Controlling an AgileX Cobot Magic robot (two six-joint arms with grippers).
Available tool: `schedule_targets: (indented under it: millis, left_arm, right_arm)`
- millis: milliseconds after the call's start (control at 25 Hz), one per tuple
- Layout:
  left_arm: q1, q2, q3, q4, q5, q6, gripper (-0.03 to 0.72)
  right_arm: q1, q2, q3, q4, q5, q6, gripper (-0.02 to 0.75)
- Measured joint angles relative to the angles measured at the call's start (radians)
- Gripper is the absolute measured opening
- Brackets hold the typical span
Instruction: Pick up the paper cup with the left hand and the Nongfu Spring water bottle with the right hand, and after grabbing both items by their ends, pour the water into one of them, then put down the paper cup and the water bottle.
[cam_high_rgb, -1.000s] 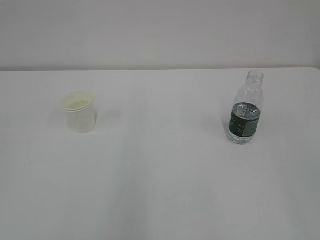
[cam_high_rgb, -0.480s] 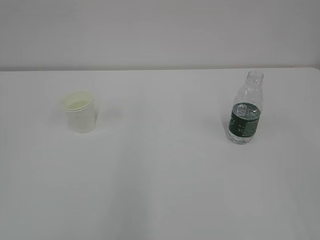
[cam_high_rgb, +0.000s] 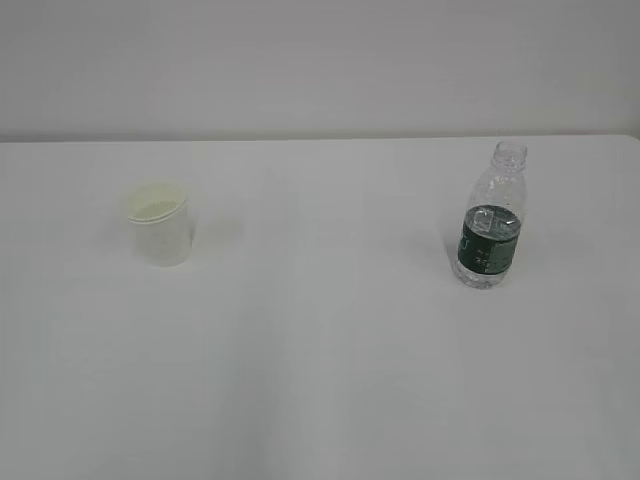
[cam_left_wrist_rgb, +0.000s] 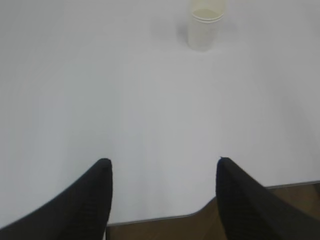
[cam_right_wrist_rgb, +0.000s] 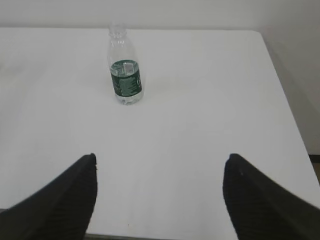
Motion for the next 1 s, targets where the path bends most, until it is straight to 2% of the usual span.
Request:
schedule_targets:
  millis: [560, 1000]
  left_arm:
    - [0.0, -0.041, 0.042, 0.004, -0.033, 0.0, 0.453]
    - [0.0, -0.042, 0.082, -0.003, -0.066, 0.001, 0.45]
  right_arm:
    - [0.0, 0.0, 0.149, -0.002, -0.058, 0.004, 0.587]
    - [0.0, 0.0, 0.162, -0.002, -0.064, 0.01, 0.587]
